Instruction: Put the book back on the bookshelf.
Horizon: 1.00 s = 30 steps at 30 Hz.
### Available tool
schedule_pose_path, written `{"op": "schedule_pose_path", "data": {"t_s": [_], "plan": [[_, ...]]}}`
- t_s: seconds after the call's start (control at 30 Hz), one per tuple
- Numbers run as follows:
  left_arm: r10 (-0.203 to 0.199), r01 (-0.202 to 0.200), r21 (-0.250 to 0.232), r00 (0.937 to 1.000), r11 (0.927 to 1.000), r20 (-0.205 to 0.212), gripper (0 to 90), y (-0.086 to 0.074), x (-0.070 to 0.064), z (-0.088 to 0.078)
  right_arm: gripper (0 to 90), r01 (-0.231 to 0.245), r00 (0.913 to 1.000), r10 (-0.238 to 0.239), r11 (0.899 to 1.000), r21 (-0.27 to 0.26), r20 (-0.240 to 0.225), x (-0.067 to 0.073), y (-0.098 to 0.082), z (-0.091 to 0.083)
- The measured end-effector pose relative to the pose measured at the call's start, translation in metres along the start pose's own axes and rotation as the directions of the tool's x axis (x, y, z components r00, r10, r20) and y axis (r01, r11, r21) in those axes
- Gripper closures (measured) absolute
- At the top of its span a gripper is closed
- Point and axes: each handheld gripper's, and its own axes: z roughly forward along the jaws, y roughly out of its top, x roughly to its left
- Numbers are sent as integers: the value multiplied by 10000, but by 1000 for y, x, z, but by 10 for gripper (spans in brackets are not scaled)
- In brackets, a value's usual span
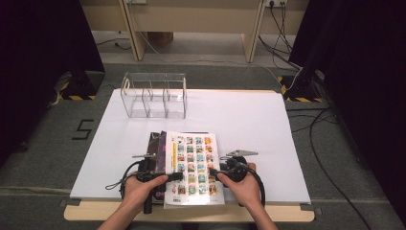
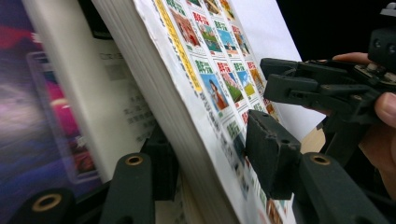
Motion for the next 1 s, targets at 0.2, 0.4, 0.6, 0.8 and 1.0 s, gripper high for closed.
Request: {"op": "schedule_pose_path", "data": {"t_s": [0.2, 0.4, 0.6, 0.8, 1.0], "plan": [[-646, 632, 231, 9958, 9977, 644, 691, 9, 5, 5, 465, -27, 9999, 27, 10000, -5, -114, -2, 0, 0], [-362, 349, 153, 9940, 9993, 1027, 731, 10, 6, 3, 462, 87, 9996, -84, 9999, 97, -261, -4, 1, 0], [-244, 237, 91, 9957, 9997, 894, 739, 9, 4, 2, 464, -153, 9987, 161, 9997, 165, -474, -6, 0, -1], [124, -111, -135, 9943, 9998, 1056, 758, 9, 3, -1, 470, -185, 9992, 186, 9998, 35, -354, -9, 0, -3], [345, -312, -339, 9942, 9989, 1021, 766, 9, 1, -4, 471, -394, 9990, 388, 9988, -278, -222, -16, 1, -12]]}}
